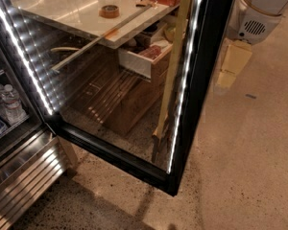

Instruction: Close right fridge door

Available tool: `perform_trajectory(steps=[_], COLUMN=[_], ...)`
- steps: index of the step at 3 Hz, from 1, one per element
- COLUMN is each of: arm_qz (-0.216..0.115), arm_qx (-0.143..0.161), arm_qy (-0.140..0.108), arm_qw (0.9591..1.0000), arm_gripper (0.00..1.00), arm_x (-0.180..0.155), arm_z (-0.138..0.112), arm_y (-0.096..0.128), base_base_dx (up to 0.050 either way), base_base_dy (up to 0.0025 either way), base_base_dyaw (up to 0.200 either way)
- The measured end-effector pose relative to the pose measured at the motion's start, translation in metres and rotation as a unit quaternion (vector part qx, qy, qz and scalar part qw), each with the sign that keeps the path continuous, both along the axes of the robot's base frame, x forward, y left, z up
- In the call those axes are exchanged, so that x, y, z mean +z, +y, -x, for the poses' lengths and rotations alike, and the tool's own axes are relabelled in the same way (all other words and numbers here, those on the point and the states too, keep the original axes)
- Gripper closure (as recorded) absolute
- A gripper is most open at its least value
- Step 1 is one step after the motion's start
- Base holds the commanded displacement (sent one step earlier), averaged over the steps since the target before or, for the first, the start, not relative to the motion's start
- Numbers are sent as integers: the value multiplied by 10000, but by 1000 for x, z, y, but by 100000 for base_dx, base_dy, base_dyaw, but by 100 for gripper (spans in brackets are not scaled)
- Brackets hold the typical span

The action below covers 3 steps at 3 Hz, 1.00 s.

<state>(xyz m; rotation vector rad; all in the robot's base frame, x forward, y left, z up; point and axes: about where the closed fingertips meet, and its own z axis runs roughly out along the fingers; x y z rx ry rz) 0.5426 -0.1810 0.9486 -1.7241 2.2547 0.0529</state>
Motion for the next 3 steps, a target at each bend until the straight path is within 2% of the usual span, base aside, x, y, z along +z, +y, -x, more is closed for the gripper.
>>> perform_trajectory(steps=[1,2,3], arm_qz=[0,0,0], arm_qx=[0,0,0], arm_qy=[0,0,0], arm_qw=[10000,10000,10000], arm_gripper=[0,19,42], arm_x=[0,0,0], arm_z=[0,0,0], arm_y=[0,0,0], base_base_dx=[0,0,0], base_base_dy=[0,0,0], base_base_dyaw=[0,0,0])
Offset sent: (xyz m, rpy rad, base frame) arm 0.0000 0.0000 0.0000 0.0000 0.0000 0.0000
